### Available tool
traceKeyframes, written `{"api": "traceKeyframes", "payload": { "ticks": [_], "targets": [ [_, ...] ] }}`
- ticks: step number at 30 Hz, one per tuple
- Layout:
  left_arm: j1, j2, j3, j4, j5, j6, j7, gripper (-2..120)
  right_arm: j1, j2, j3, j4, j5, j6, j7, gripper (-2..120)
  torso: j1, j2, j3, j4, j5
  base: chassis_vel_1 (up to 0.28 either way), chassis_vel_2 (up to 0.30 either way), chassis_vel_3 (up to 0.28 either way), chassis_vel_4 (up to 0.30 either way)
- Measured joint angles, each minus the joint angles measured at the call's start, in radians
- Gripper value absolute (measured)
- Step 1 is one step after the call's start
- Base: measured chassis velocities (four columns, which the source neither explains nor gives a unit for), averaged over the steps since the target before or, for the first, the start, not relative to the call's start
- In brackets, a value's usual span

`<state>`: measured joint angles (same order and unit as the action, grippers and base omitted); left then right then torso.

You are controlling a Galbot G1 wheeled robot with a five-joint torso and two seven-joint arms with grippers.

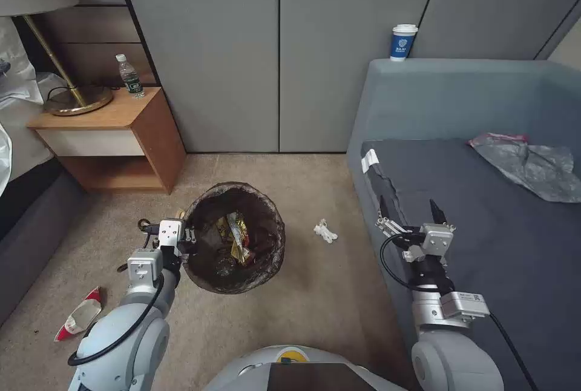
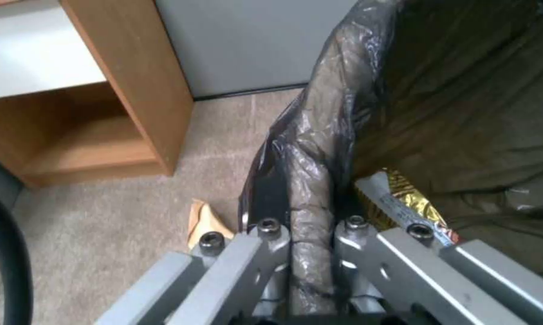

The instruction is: Pick up the trash bin, then pick up the garbage from the floor and place it into the trash bin.

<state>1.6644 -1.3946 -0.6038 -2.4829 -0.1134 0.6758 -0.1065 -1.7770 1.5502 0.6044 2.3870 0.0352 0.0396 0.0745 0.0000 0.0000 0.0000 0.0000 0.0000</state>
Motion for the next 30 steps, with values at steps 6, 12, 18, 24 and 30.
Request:
{"api": "traceKeyframes", "payload": {
  "ticks": [6, 12, 18, 24, 30],
  "targets": [
    [0.001, -0.001, 0.0, -0.001, 0.0, 0.0, 0.0, 2, 0.009, -0.007, 0.003, -0.003, 0.004, -0.009, 0.007, 100, 0.0, 0.0, 0.0, 0.0, 0.0, -0.101, 0.114, 0.107, -0.107],
    [-0.002, -0.006, 0.003, 0.002, 0.001, 0.0, 0.0, 2, 0.009, -0.008, 0.003, -0.004, 0.004, -0.013, 0.008, 100, 0.0, 0.0, 0.0, -0.0002, 0.0, -0.11, 0.106, 0.109, -0.115],
    [-0.003, -0.003, 0.0, 0.003, 0.001, 0.0, -0.001, 2, 0.01, -0.008, 0.004, -0.007, 0.005, -0.013, 0.009, 100, 0.0, 0.0, 0.0, -0.0001, 0.0, -0.108, 0.112, 0.109, -0.095],
    [-0.004, -0.004, -0.001, 0.006, 0.0, 0.0, -0.001, 2, 0.011, -0.008, 0.003, -0.011, 0.005, -0.013, 0.009, 100, 0.0, 0.0, 0.0, 0.0, 0.0001, -0.094, 0.1, 0.097, -0.101],
    [-0.005, -0.006, 0.0, 0.006, 0.0, 0.0, -0.001, 2, 0.011, -0.012, 0.0, -0.01, 0.01, -0.015, 0.012, 100, 0.0, 0.0, 0.0, -0.0001, 0.0, -0.115, 0.112, 0.105, -0.102]
  ]
}}
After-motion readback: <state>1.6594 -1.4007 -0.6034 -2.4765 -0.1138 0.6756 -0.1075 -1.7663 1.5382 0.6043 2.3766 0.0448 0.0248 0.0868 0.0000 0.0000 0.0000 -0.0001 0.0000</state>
